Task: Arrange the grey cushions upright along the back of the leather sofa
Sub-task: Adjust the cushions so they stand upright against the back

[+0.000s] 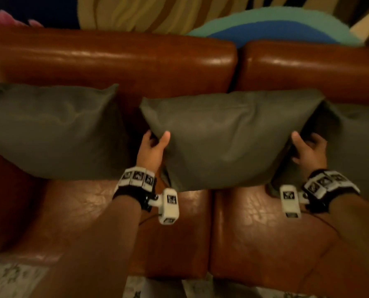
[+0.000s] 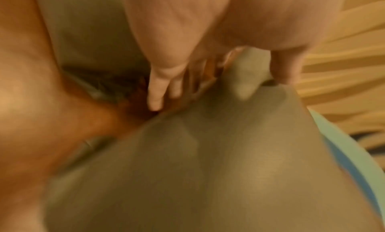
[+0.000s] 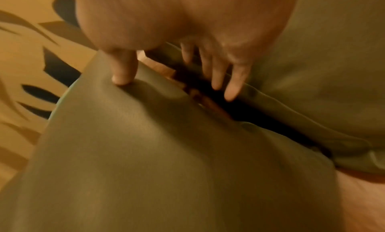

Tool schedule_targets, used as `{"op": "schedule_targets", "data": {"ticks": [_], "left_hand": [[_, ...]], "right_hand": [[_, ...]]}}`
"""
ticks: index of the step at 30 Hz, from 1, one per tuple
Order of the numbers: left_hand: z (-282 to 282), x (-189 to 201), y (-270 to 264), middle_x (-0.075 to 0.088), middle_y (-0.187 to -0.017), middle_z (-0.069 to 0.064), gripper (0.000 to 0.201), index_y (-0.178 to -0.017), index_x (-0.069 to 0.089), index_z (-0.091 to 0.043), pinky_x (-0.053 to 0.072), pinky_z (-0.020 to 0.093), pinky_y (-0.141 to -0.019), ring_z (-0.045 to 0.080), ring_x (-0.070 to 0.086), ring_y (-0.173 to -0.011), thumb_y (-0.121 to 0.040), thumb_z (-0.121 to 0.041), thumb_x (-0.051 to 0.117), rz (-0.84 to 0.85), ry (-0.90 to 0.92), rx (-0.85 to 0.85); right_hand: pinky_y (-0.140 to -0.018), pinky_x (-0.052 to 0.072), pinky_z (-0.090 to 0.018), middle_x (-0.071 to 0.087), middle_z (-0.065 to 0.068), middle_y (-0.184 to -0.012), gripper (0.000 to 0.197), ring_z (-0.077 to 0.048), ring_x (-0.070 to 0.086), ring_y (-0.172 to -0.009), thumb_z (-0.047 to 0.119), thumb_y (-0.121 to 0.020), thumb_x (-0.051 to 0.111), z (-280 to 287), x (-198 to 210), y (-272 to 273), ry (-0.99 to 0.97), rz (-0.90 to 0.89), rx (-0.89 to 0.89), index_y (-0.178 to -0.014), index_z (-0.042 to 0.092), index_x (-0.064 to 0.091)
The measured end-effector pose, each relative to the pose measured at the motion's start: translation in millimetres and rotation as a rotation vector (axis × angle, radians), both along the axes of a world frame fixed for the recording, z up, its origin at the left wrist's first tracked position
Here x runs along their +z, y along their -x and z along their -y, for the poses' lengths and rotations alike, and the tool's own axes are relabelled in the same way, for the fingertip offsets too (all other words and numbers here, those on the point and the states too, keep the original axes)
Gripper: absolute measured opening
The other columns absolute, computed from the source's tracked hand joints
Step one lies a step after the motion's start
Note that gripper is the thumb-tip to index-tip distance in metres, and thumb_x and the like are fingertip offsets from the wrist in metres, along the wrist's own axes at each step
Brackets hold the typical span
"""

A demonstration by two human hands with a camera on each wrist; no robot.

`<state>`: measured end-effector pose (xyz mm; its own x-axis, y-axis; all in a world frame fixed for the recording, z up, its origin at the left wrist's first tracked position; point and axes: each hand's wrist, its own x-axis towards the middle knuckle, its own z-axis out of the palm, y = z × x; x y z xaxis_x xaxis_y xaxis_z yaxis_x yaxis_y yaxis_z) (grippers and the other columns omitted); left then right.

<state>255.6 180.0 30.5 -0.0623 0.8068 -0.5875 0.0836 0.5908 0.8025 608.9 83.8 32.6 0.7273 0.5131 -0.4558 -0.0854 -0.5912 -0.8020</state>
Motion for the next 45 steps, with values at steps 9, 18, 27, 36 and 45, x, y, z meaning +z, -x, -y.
{"op": "schedule_targets", "data": {"ticks": [9, 18, 27, 36, 45], "left_hand": [[-10, 19, -32, 0.068, -0.106, -0.008, 0.034, -0.121, 0.058, -0.029, 0.053, 0.041, -0.091, 0.019, 0.066, -0.104, -0.088, -0.03, 0.065, 0.109, -0.037, 0.217], [-21, 12, -29, 0.061, -0.122, -0.01, 0.059, -0.135, 0.048, -0.042, 0.045, 0.051, -0.097, 0.023, 0.056, -0.111, -0.079, -0.048, 0.065, 0.069, 0.073, 0.06], [-8, 5, -26, 0.053, -0.141, -0.005, 0.06, -0.139, 0.042, -0.043, 0.044, 0.055, -0.1, 0.025, 0.053, -0.123, -0.084, -0.055, 0.06, 0.17, 0.016, 0.105], [117, -57, -76, 0.059, -0.068, 0.008, 0.021, -0.073, 0.062, -0.015, 0.042, 0.023, -0.05, 0.013, 0.057, -0.047, -0.09, -0.004, 0.055, -0.2, 0.545, -0.405], [105, -19, -342, 0.054, -0.131, 0.005, 0.035, -0.13, 0.054, -0.032, 0.046, 0.039, -0.082, 0.025, 0.052, -0.105, -0.098, -0.021, 0.042, -0.048, 0.212, -0.505]], "right_hand": [[-0.096, 0.051, -0.036, 0.063, 0.009, -0.134, 0.055, -0.011, 0.062, -0.12, 0.04, -0.083, 0.072, 9, -2, 26, -0.272, -0.227, 0.085, -0.132, 0.043, 0.046], [-0.109, 0.045, -0.048, 0.057, 0.008, -0.139, 0.094, -0.021, 0.056, -0.125, 0.075, -0.058, 0.074, -5, -3, 20, -0.154, -0.157, 0.058, -0.14, 0.045, 0.038], [-0.106, 0.045, -0.05, 0.055, 0.007, -0.138, 0.094, -0.022, 0.055, -0.124, 0.073, -0.059, 0.071, 4, -13, 7, -0.075, -0.216, 0.092, -0.141, 0.047, 0.034], [-0.067, 0.054, -0.029, 0.071, -0.003, -0.074, 0.018, -0.024, 0.063, -0.08, 0.003, -0.09, 0.063, 130, -45, -54, 0.095, -0.291, -0.008, -0.079, 0.018, 0.065], [-0.105, 0.044, -0.04, 0.059, -0.012, -0.136, 0.08, -0.036, 0.056, -0.125, 0.066, -0.072, 0.071, 178, -13, -262, 0.324, 0.076, -0.312, -0.134, 0.021, 0.046]]}}
